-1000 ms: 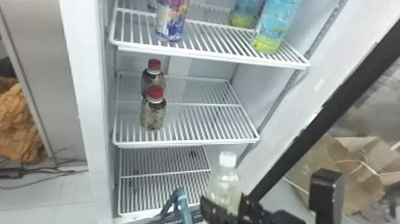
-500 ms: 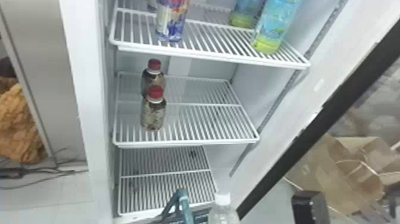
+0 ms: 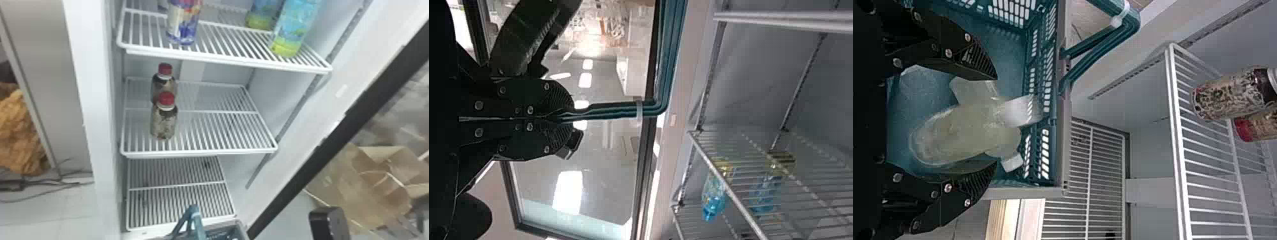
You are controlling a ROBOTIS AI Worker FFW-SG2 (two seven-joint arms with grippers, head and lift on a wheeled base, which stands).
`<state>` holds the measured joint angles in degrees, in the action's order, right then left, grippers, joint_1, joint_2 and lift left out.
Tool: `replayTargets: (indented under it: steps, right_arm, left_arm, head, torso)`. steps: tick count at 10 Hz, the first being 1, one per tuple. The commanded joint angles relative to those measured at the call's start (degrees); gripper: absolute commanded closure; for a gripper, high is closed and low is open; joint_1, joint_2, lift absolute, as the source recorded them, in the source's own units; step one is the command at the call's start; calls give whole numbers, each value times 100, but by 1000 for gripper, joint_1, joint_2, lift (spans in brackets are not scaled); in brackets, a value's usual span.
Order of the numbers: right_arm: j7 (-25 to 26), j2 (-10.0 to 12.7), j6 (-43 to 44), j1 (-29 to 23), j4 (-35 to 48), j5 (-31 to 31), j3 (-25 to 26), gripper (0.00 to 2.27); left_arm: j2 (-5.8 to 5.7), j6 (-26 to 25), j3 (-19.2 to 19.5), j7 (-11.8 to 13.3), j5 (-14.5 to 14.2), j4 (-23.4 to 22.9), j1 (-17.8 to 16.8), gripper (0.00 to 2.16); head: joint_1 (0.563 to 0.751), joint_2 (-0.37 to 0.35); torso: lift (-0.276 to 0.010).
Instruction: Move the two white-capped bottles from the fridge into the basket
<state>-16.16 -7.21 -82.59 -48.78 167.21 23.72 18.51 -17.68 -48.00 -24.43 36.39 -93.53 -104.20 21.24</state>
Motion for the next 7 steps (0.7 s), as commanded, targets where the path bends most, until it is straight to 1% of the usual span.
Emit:
replayTargets:
  steps: [1, 3, 5, 7]
  right_arm:
    - [-10, 0, 160, 27, -8, -30, 11, 486]
    - [-1, 18, 835, 27, -36, -122, 0, 504]
    - [-115, 97, 2072, 237, -542, -19, -46, 504]
    - [-115, 193, 3253, 322, -809, -87, -137, 498]
  left_arm:
    - [2, 5, -2, -1, -5, -7, -1, 1124]
    - [2, 5, 9, -1, -5, -7, -1, 1122]
    - [2, 19, 9, -1, -16, -7, 13, 1124]
    - [10, 19, 9, -1, -16, -7, 13, 1122]
  head:
    - [695, -350]
    - [695, -350]
    - [695, -350]
    - [695, -350]
  torso:
    - [-260]
    - [-260]
    - [-260]
    - [-260]
